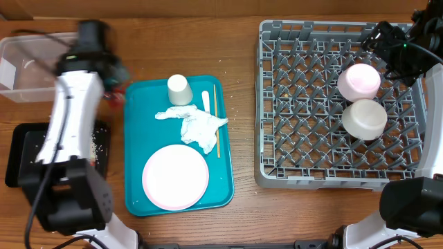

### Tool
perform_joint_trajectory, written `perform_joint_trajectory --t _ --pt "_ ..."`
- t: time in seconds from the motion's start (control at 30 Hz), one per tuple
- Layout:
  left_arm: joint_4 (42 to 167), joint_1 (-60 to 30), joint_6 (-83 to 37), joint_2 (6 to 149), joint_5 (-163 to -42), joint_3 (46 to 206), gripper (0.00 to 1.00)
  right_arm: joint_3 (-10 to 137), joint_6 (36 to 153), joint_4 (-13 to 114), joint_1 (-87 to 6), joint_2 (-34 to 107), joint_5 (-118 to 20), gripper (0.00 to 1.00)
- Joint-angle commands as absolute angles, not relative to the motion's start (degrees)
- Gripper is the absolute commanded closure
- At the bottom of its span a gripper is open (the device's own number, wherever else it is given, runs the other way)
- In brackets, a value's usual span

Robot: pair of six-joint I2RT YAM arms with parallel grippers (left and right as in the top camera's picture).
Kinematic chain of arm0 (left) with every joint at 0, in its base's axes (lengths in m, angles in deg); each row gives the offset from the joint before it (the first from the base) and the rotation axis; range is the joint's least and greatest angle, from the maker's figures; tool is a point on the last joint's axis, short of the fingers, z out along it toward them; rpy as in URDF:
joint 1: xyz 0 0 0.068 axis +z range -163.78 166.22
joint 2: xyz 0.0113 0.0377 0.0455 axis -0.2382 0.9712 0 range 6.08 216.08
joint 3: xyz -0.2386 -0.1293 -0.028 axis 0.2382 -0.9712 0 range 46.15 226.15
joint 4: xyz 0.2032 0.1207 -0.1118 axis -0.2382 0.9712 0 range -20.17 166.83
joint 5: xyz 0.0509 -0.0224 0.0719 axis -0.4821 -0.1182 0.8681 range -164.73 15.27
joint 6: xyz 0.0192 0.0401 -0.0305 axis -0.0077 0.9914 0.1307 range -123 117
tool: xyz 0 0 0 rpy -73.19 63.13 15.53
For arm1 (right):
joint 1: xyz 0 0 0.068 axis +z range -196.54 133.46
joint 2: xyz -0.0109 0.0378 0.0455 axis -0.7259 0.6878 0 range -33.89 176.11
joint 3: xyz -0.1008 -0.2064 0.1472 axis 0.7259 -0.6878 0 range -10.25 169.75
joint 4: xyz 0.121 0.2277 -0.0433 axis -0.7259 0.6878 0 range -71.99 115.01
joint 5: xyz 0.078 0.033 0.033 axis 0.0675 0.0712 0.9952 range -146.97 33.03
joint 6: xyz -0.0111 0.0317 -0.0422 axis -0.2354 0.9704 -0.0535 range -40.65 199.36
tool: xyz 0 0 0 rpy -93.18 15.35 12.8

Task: Sort waste into correct bins and load items into the dishwasher rack
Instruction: 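Carry the red wrapper to the clear plastic bin and drop it, then move the left gripper back to the teal tray and grasp the white tissue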

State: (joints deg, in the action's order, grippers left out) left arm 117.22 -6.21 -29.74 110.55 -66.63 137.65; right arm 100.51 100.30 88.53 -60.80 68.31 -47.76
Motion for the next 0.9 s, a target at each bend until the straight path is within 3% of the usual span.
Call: perform_joint_trajectory --t 0.0,0.1,0.23,0.3,0.33,0.6,0.87 --pt "110.14 0.55 -34.07 109.15 -73.85 138.98 0.96 100.38 100.35 88.38 -60.93 68.35 -47.34 0.00" --pt "102.67 4.81 -34.47 109.69 -79.42 138.98 0.96 100.38 100.35 88.38 -60.93 68.35 -47.34 0.00" --pt "97.18 7.54 -34.47 109.91 -77.71 138.98 0.92 100.38 100.35 88.38 -60.93 68.35 -47.34 0.00" --pt "95.34 8.37 -34.29 109.91 -76.40 138.98 0.35 100.38 100.35 88.38 -60.93 68.35 -47.34 0.00" --pt "95.21 8.50 -34.29 109.91 -76.21 138.98 0.02 100.38 100.35 88.38 -60.93 68.35 -47.34 0.00" --pt "95.98 8.74 -31.27 107.73 -78.44 139.01 0.00 100.38 100.35 88.38 -60.93 68.35 -47.34 0.00" --pt "105.86 7.17 -31.25 99.62 -107.99 139.01 0.00 100.38 100.35 88.38 -60.93 68.35 -47.34 0.00"
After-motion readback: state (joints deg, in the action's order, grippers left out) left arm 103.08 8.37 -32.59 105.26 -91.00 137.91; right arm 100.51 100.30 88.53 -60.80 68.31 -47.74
